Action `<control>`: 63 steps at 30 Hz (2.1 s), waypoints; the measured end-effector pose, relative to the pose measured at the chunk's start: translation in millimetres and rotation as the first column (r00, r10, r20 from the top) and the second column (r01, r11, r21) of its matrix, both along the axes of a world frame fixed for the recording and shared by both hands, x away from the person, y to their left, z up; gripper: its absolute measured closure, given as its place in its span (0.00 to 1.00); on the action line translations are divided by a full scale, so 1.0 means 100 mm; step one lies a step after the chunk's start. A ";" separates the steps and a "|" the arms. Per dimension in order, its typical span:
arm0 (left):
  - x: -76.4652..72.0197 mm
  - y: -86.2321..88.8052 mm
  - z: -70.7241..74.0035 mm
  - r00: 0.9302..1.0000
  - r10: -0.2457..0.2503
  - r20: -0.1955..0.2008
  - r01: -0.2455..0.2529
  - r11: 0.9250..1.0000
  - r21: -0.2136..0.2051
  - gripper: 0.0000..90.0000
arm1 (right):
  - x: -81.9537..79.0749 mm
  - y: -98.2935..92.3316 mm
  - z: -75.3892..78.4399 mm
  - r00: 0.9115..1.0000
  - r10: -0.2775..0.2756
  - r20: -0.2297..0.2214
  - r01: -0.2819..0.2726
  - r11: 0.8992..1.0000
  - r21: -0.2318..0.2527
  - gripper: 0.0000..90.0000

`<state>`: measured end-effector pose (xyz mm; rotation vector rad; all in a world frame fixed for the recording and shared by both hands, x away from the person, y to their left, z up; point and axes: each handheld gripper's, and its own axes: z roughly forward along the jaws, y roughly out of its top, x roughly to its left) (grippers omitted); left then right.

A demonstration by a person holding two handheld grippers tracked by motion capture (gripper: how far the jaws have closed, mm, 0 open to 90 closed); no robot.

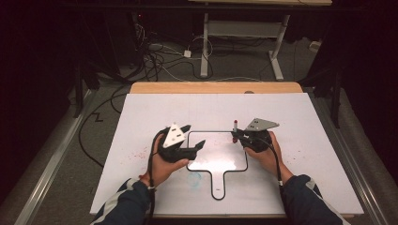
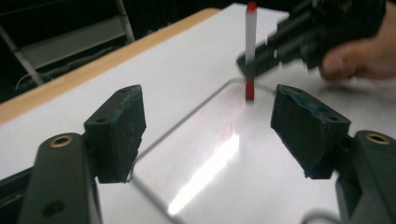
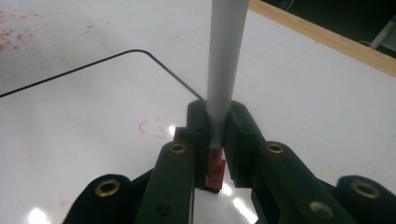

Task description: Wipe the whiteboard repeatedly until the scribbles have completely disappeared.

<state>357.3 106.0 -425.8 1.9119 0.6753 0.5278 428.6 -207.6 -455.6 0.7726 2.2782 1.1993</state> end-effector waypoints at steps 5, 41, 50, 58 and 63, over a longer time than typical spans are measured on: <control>-0.29 0.35 -0.17 0.998 0.057 0.002 -0.057 0.994 0.092 0.24 | 0.07 -0.10 -0.01 0.998 -0.060 0.037 0.060 0.998 -0.014 0.91; -0.68 0.64 -0.48 0.993 0.070 -0.098 -0.052 0.982 0.182 0.24 | 0.15 -0.08 -0.05 0.991 -0.113 0.067 0.113 0.994 0.000 0.91; -0.68 0.63 -0.47 0.993 0.062 -0.096 -0.044 0.983 0.179 0.24 | 0.09 0.04 -0.04 0.998 -0.052 0.030 0.052 0.999 0.008 0.91; -0.69 0.63 -0.48 0.993 0.067 -0.093 -0.049 0.982 0.185 0.24 | 0.17 -0.02 -0.03 0.994 -0.097 0.051 0.098 0.995 -0.014 0.91; -0.67 0.62 -0.48 0.994 0.055 -0.092 -0.037 0.982 0.185 0.24 | 0.32 0.23 -0.03 0.997 -0.070 0.037 0.070 0.998 -0.005 0.91</control>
